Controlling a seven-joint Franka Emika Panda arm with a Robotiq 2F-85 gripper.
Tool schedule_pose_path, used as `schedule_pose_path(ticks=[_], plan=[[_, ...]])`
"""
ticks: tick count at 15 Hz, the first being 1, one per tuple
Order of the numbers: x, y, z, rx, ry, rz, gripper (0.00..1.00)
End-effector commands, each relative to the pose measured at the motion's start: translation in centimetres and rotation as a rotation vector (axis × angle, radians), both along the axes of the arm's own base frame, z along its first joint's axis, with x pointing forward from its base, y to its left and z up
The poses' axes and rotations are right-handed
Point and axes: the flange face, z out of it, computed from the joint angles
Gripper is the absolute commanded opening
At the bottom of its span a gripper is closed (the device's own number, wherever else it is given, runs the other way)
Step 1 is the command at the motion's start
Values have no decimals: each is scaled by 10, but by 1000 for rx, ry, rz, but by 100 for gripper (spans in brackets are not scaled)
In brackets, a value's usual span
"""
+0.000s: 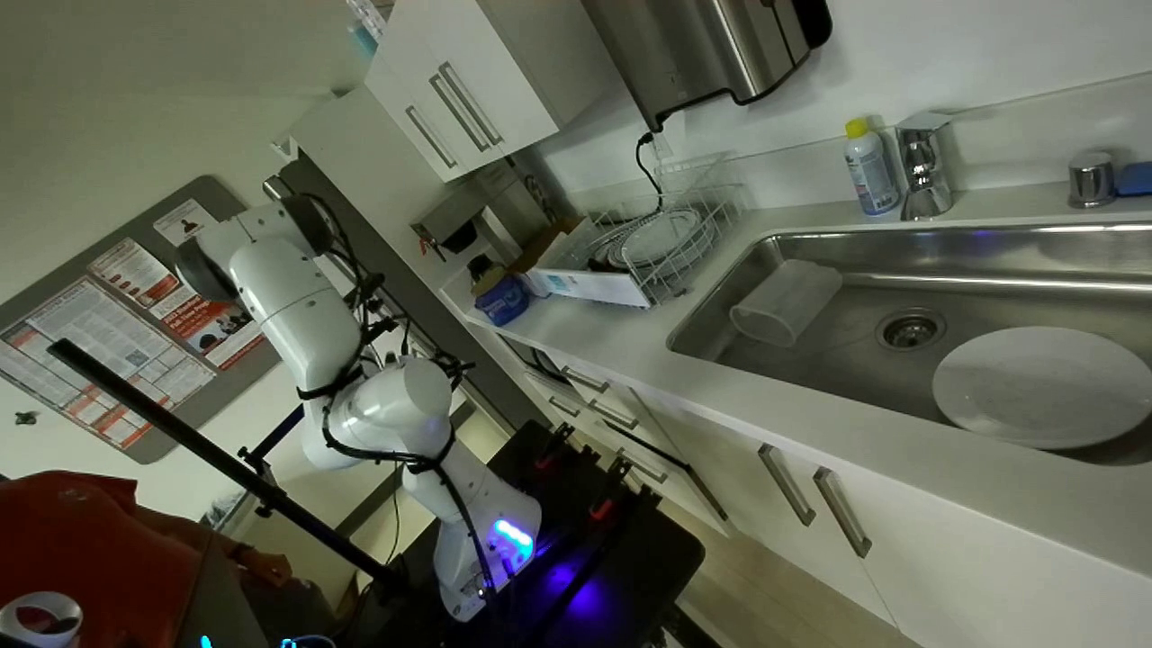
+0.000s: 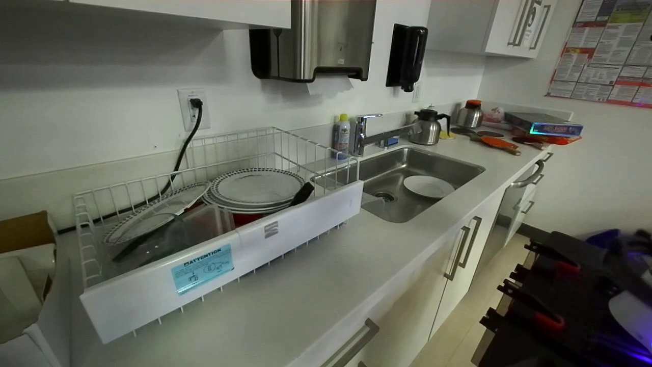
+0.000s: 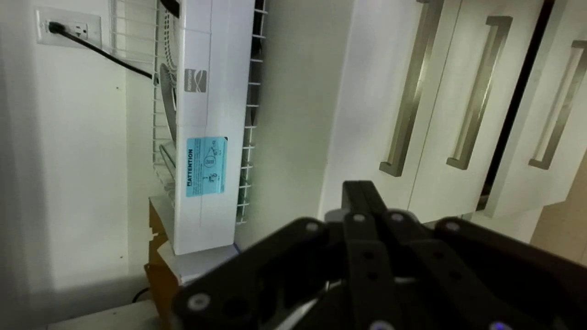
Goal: Open the top left kitchen drawer, remove the object, put it in the plate holder and close the drawer
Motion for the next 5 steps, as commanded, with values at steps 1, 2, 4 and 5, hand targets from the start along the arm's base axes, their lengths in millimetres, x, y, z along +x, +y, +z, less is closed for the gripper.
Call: schedule_pose_path(ticks=[1,2,4,5], plan=[[-1,-30,39,100,-16,-48,0],[-1,-33,49,117,-18,-62,0],[0,-38,65,143,-27,-88,0],[1,-39,73,156,-34,-100,0]])
